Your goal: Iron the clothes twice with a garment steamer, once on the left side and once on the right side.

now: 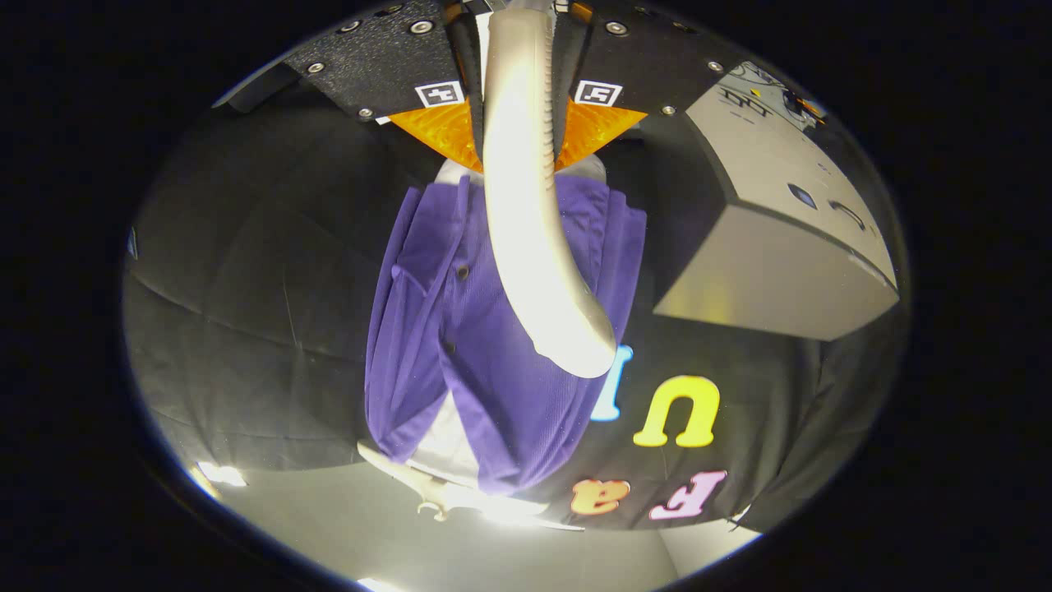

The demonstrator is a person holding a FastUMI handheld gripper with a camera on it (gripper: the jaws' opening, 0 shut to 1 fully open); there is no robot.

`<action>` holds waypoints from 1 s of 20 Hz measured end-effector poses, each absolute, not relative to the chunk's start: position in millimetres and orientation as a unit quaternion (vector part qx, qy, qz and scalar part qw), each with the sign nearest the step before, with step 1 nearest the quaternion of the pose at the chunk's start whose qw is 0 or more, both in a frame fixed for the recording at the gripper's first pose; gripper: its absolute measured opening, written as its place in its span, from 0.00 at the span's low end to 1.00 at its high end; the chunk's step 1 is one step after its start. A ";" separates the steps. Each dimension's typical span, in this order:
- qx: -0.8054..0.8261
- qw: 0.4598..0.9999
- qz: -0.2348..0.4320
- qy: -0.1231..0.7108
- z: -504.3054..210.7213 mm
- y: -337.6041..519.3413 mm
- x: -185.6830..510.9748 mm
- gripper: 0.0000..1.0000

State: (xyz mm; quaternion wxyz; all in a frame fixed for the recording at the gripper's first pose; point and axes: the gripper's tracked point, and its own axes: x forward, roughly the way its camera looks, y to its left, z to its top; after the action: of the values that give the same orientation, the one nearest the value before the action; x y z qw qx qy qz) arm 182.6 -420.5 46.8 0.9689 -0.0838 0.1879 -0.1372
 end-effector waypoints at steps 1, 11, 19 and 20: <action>-0.080 0.973 -0.133 0.172 64.5 -420.3 181.2 0.35; -0.024 0.998 -0.020 0.051 195.3 -376.8 136.7 0.34; -0.011 1.000 0.001 0.016 220.9 -348.1 118.6 0.34; -0.013 1.000 0.006 0.015 220.4 -338.8 121.8 0.34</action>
State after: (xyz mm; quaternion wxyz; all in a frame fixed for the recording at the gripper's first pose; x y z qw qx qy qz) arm 121.8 -338.8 220.4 0.9998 -0.0126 0.0155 0.0061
